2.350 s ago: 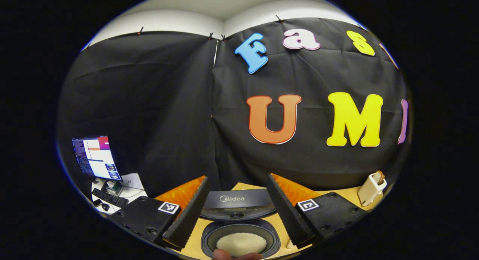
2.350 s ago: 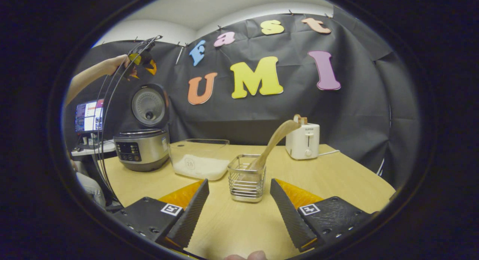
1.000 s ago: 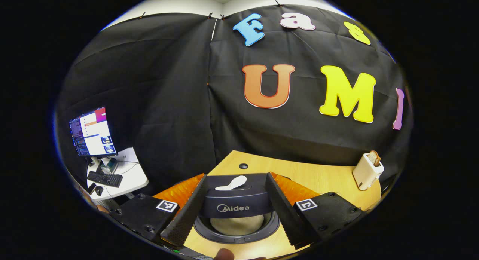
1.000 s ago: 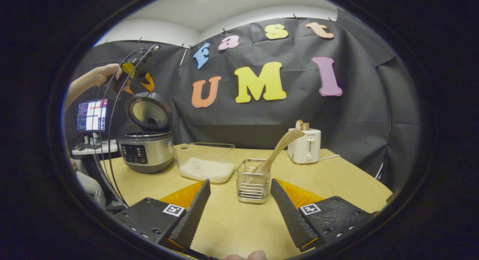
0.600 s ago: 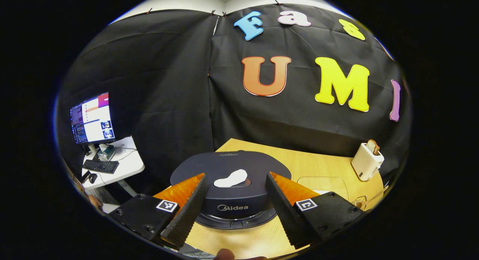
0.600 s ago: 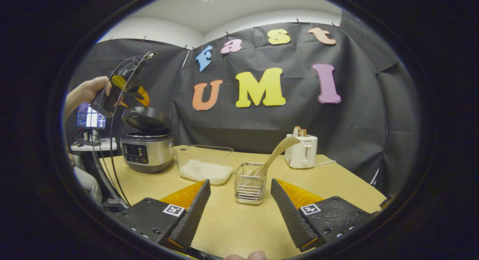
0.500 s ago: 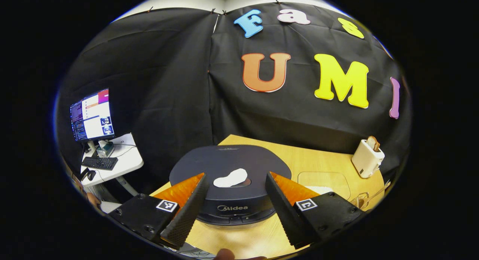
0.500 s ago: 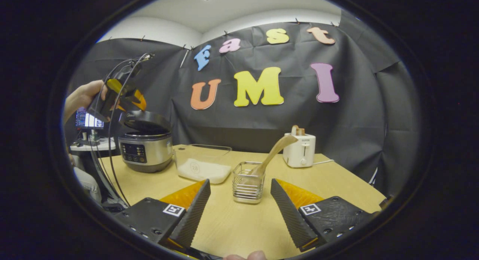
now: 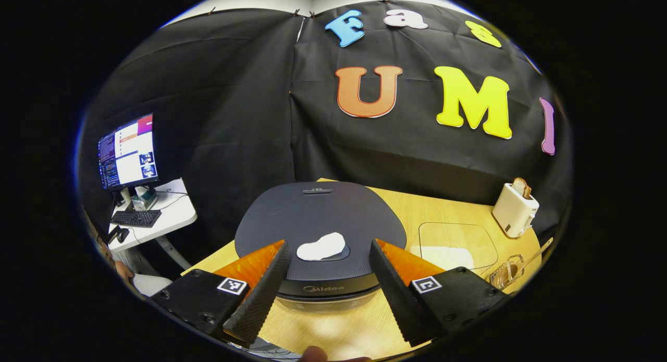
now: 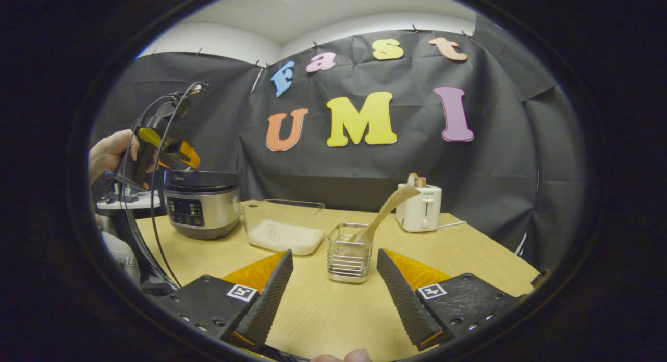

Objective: Close the left gripper, press the button to open the rice cooker; take a wooden spoon from the chopstick holder with the right hand, scoop a spoonful of rice and pour it into the rice cooker, then put the wooden spoon back into the chopstick holder.

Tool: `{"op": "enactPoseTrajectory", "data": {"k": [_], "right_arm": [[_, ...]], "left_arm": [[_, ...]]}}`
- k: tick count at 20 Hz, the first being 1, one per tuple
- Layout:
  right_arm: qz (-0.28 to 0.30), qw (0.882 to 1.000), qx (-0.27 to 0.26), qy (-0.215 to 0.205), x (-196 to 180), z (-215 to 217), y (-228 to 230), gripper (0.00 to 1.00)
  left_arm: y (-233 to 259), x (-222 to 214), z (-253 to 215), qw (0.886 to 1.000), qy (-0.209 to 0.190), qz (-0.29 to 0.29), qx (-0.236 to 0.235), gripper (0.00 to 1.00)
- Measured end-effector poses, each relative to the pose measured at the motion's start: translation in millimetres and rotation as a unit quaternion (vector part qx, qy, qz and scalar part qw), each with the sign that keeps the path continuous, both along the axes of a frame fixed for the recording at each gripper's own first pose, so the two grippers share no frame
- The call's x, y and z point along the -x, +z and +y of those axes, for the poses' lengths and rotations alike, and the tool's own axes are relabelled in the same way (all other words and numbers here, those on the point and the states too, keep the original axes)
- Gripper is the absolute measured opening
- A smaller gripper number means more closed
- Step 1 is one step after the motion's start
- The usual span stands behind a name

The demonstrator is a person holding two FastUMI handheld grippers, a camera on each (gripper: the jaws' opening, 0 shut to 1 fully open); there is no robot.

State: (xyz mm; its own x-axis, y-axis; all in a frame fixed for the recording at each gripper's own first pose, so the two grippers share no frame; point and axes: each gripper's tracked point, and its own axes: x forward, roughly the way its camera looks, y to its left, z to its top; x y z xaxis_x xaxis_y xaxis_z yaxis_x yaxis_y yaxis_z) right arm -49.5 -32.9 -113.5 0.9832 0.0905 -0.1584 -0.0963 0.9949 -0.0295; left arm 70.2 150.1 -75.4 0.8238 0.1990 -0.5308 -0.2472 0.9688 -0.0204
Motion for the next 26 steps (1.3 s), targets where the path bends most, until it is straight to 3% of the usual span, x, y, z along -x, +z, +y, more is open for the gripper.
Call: {"op": "enactPoseTrajectory", "data": {"k": [2, 4, 5, 8, 10, 13, 26], "right_arm": [[0.003, 1.000, -0.001, 0.002, -0.5, 1.8, -3.2, 0.92], [0.006, 1.000, -0.001, 0.003, -2.3, 2.5, -6.4, 1.00], [0.007, 1.000, -0.001, 0.003, -3.4, 2.9, -7.3, 0.91], [0.009, 1.000, -0.003, 0.006, -6.2, 4.1, -10.3, 0.91], [0.011, 1.000, -0.005, 0.007, -8.8, 4.4, -12.4, 1.00], [0.012, 1.000, -0.009, 0.010, -10.7, 8.2, -12.5, 0.91], [0.009, 1.000, 0.004, 0.012, -14.4, 7.9, -10.4, 0.92]], "left_arm": [[-1.0, 1.9, 0.3, 1.000, -0.005, -0.004, -0.008, 0.99], [-1.6, 0.9, -0.3, 1.000, -0.009, -0.010, -0.018, 0.98], [-2.0, 1.8, 0.1, 1.000, -0.011, -0.013, -0.019, 0.98], [-2.4, 2.3, -0.1, 0.999, -0.017, -0.029, -0.025, 0.99], [-2.6, 3.0, 0.6, 0.999, -0.017, -0.040, -0.027, 0.99], [-5.6, 2.0, 0.7, 0.998, -0.022, -0.042, -0.029, 0.98], [-10.3, 0.5, 2.0, 0.998, -0.020, -0.051, -0.023, 0.96]]}}
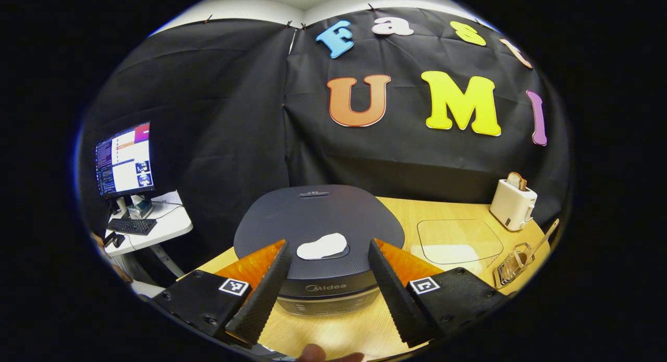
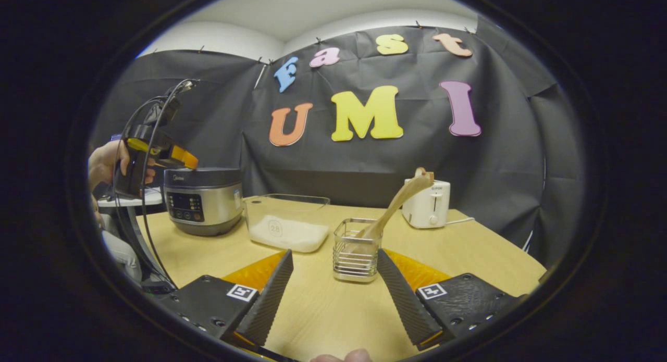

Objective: Close the left gripper, press the button to open the rice cooker; take a wooden spoon from the chopstick holder with the right hand, scoop a spoonful of rice and pour it into the rice cooker, then put the wooden spoon back into the chopstick holder.

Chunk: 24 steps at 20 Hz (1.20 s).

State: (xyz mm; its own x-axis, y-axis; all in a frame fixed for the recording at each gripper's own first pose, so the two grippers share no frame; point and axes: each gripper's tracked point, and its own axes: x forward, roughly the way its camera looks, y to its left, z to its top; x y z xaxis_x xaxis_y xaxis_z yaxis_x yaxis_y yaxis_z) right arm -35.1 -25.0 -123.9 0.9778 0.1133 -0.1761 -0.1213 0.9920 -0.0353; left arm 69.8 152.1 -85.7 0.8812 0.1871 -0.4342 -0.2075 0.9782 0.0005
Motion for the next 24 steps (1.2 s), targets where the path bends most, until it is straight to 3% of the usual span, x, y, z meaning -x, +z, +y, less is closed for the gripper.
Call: {"op": "enactPoseTrajectory", "data": {"k": [4, 7, 12, 17, 22, 24], "right_arm": [[-0.022, 1.000, 0.013, -0.004, 2.8, -1.0, 19.1, 0.92], [-0.030, 0.999, 0.019, -0.006, 1.3, -0.6, 29.9, 0.97], [-0.053, 0.998, 0.015, -0.020, -1.0, -3.3, 60.1, 0.95], [-0.063, 0.998, 0.009, -0.021, 2.1, 3.5, 87.3, 0.95], [-0.089, 0.994, 0.016, -0.053, 11.2, -10.3, 114.5, 0.96], [-0.096, 0.993, 0.012, -0.064, 15.5, -13.1, 121.3, 0.96]], "left_arm": [[9.3, 1.3, -4.8, 1.000, 0.011, -0.022, 0.016, 0.97], [30.1, 7.2, -12.8, 0.999, -0.001, -0.054, -0.003, 0.97], [67.7, 29.7, -58.1, 0.992, -0.046, -0.120, -0.019, 0.96], [73.6, 56.4, -111.7, 0.985, -0.081, -0.153, -0.013, 0.97], [71.9, 75.5, -136.6, 0.980, -0.108, -0.166, -0.023, 0.97], [73.8, 80.2, -132.1, 0.978, -0.100, -0.177, -0.039, 0.97]]}}
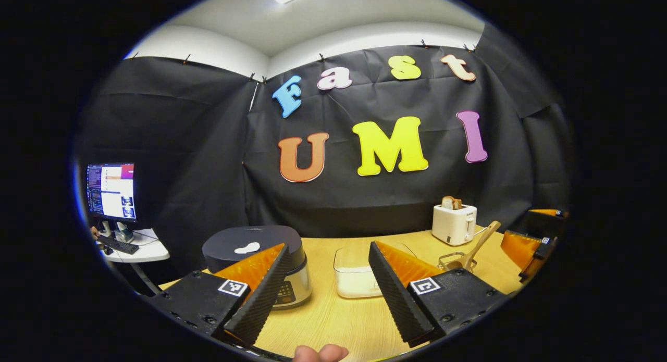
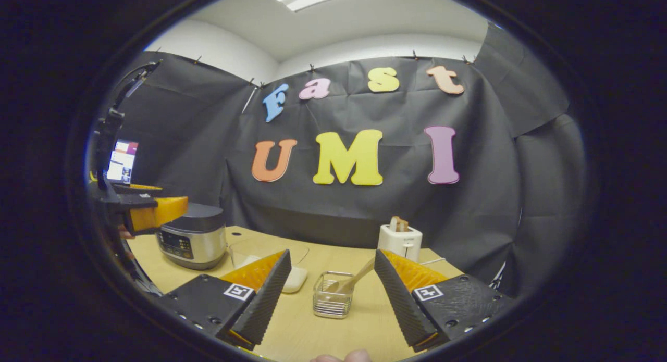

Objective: Close the left gripper, press the button to open the rice cooker; take a wooden spoon from the chopstick holder with the right hand, scoop a spoonful of rice and pour it into the rice cooker, then put the wooden spoon back into the chopstick holder.

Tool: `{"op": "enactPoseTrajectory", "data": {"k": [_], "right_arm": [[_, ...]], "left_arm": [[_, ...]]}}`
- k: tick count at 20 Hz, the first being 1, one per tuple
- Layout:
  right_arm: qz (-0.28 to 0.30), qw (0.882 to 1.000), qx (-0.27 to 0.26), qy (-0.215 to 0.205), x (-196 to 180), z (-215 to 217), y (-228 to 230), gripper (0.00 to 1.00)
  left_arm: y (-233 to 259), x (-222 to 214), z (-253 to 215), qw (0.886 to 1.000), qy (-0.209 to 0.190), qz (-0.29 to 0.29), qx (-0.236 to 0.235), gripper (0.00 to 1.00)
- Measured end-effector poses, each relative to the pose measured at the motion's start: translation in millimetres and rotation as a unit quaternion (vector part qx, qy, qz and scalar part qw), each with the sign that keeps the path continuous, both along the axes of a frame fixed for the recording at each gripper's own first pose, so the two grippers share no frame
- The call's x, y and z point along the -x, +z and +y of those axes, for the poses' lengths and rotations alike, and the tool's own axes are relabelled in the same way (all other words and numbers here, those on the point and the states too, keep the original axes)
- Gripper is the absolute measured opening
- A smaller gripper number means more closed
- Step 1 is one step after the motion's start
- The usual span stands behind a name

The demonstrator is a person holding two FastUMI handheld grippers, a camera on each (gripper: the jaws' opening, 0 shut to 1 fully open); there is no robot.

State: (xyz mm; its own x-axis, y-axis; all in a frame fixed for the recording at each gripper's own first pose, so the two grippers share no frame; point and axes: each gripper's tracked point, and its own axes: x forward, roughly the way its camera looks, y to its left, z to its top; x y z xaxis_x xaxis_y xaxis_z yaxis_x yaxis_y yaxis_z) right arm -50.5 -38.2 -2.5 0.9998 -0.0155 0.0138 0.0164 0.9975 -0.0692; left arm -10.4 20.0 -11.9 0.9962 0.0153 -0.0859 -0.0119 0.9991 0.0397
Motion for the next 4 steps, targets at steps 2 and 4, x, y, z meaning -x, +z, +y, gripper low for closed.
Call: {"op": "enactPoseTrajectory", "data": {"k": [2, 4], "right_arm": [[0.001, 1.000, -0.010, -0.003, 2.5, 1.6, 2.5, 0.95], [0.002, 1.000, -0.011, -0.010, 3.8, 0.9, 5.5, 0.95]], "left_arm": [[-1.3, 3.1, -8.4, 1.000, -0.014, -0.003, 0.000, 0.97], [2.8, 5.4, -6.1, 1.000, -0.015, -0.007, 0.003, 0.98]]}}
